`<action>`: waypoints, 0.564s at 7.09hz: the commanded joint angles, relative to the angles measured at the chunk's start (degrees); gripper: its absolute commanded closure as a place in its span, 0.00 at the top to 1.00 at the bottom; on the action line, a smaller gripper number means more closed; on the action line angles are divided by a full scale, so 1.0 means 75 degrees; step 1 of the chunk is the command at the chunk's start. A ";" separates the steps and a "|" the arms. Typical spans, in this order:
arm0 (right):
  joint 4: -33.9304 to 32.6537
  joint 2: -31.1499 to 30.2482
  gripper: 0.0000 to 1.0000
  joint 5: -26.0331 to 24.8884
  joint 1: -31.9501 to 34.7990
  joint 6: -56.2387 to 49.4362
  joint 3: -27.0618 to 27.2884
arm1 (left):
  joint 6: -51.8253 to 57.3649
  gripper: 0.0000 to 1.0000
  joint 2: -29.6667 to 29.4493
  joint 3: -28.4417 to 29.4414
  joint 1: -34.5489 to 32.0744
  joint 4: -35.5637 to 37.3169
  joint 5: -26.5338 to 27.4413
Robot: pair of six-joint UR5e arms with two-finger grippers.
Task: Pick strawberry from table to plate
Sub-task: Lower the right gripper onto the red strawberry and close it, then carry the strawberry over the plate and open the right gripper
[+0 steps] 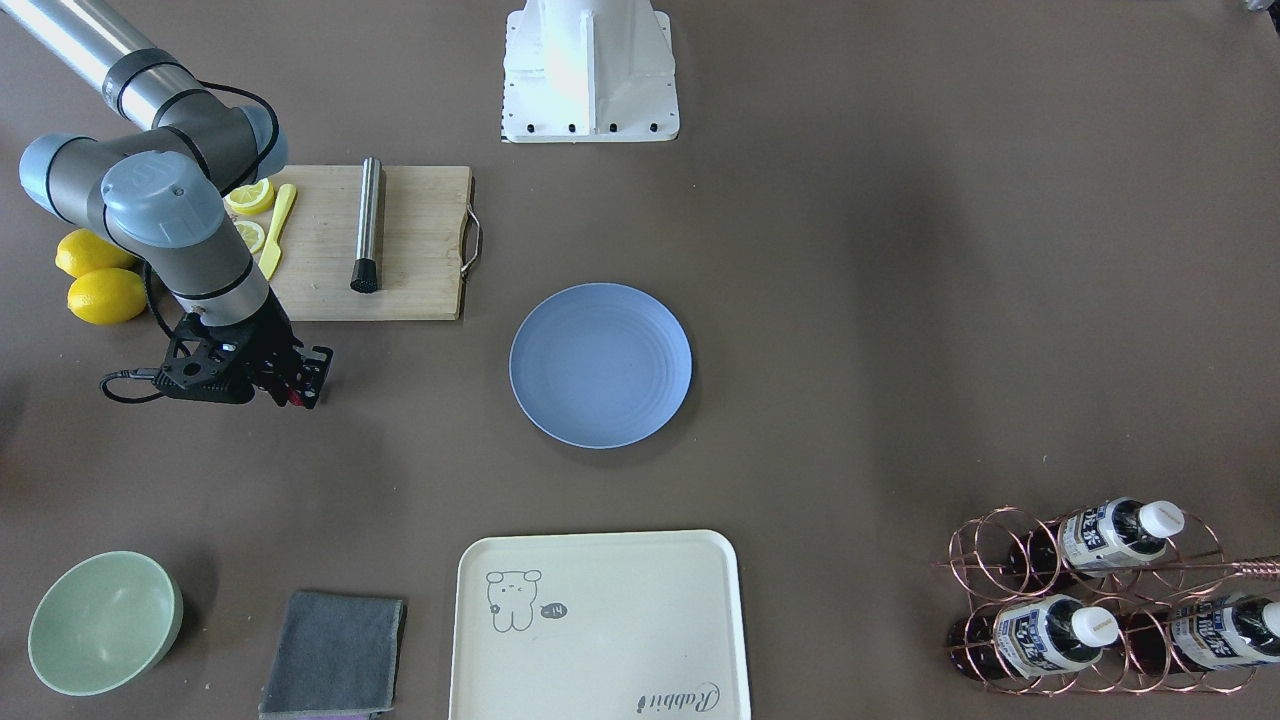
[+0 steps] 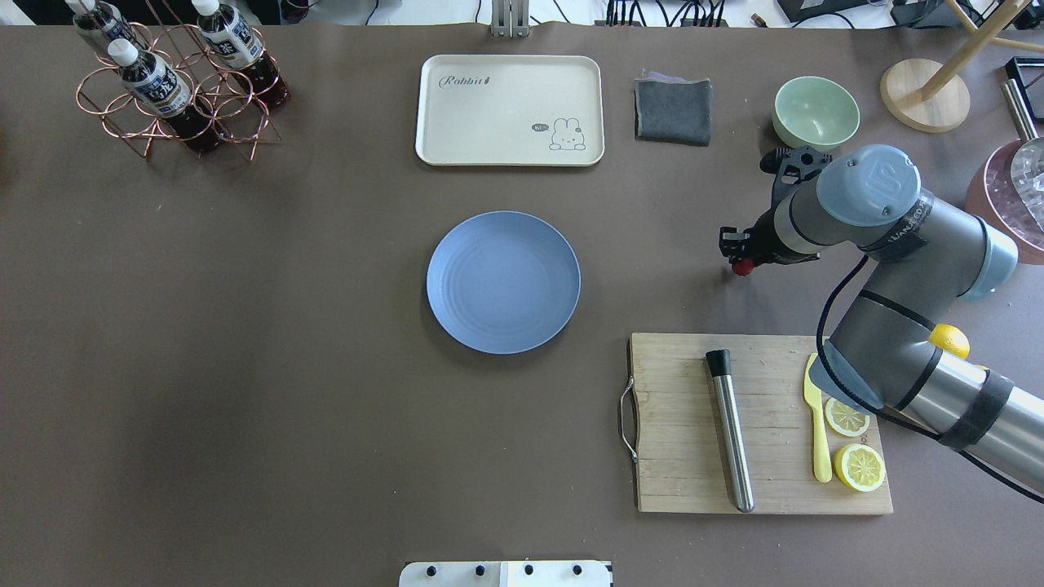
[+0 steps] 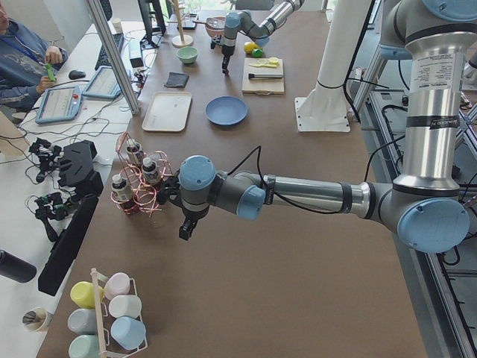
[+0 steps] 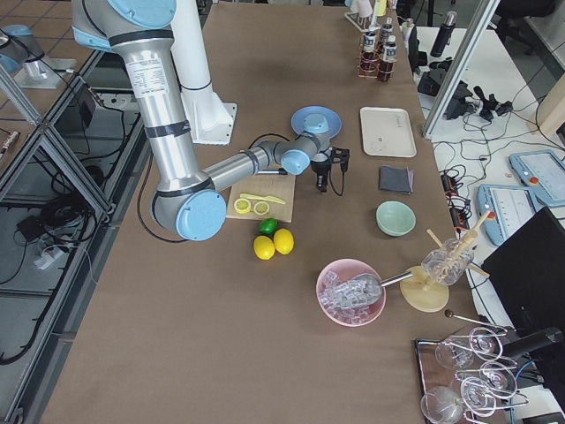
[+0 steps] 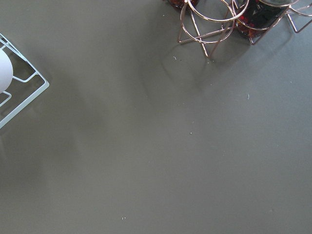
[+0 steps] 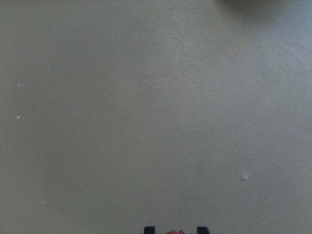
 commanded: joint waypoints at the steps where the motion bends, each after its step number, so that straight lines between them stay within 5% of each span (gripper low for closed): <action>1: -0.0239 0.0380 0.00 0.0020 -0.0027 0.0587 0.0486 | 0.0000 0.98 -0.0001 0.0007 0.0000 0.0000 0.0000; 4: -0.1598 0.2452 0.00 -0.0958 -0.0902 0.2600 0.0313 | 0.0000 0.98 -0.0001 0.0054 0.0012 0.0000 0.0000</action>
